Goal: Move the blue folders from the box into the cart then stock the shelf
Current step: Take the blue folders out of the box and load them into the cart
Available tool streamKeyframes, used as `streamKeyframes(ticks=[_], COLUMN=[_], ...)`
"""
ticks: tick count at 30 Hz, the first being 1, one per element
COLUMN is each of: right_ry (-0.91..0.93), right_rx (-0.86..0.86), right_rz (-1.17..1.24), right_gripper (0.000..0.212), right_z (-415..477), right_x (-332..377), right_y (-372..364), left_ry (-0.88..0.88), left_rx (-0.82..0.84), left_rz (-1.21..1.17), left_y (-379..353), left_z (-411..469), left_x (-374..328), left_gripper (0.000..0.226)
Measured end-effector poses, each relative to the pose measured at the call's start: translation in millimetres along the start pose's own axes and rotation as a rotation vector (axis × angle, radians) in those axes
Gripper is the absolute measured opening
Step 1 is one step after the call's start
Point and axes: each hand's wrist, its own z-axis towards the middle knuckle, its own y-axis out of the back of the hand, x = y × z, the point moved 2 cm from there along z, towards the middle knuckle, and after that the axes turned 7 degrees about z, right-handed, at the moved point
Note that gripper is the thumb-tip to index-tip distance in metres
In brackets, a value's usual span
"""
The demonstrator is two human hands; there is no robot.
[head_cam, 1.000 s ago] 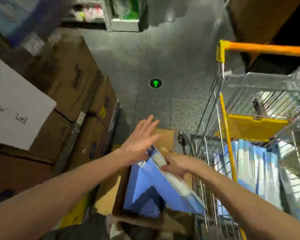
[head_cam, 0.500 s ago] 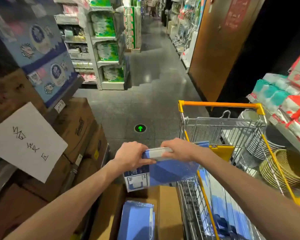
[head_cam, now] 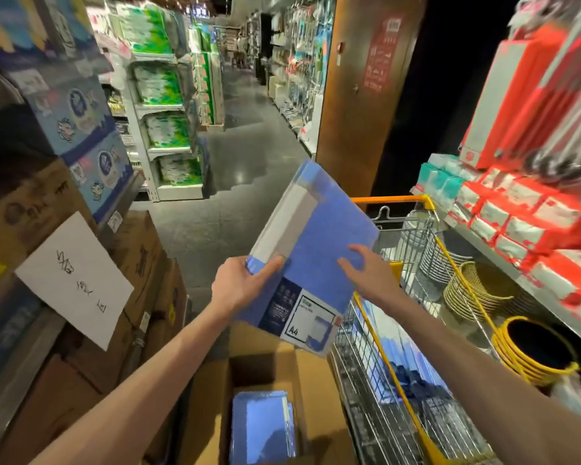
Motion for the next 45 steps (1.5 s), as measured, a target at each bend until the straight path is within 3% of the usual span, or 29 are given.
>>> streamKeyframes(ticks=[5, 11, 14, 20, 21, 24, 27, 33, 41, 45], right_ry=[-0.207, -0.494, -0.698, -0.804, -0.824, -0.828, -0.876, -1.068, -1.222, -1.264], right_rx=[-0.02, -0.102, -0.179, -0.413, -0.486, -0.554, -0.605, -0.504, -0.304, -0.203], right_rz=[0.158, 0.336, 0.572, 1.006, 1.131, 1.215, 1.207, 1.091, 0.928, 0.888], right_gripper=[0.052, 0.026, 0.036, 0.011, 0.01, 0.023, 0.029, 0.017, 0.008, 0.009], right_z=[-44.3, -85.3, -105.3, -126.8, -122.4, -102.1, -71.9, -9.2, 43.4, 54.3], right_x=[-29.8, -97.7, -137.9, -216.5, -232.6, -281.7, -339.4, -435.4, -527.8, -555.8], right_y=[35.6, 68.8, 75.8, 94.6, 102.1, 117.6, 123.6, 142.1, 136.9, 121.6], left_ry=[0.154, 0.223, 0.285, 0.391, 0.412, 0.452, 0.458, 0.525, 0.62, 0.62], left_rx=[0.075, 0.123, 0.155, 0.248, 0.261, 0.272, 0.273, 0.259, 0.208, 0.241], left_rz=[-0.339, -0.509, -0.532, -0.496, -0.481, -0.414, -0.317, -0.13, 0.053, 0.189], left_y=[-40.7, -103.7, -137.4, -224.4, -242.8, -297.3, -358.2, -478.1, -589.0, -625.6], left_z=[-22.0, -45.9, -57.5, -66.1, -66.1, -59.9, -49.2, -15.8, -0.5, -0.1], left_x=[-28.3, -59.4, -75.3, -97.1, -101.2, -112.1, -123.7, -147.8, -161.5, -155.2], left_gripper=[0.057, 0.047, 0.043, 0.05, 0.051, 0.056, 0.065, 0.082, 0.063, 0.071])
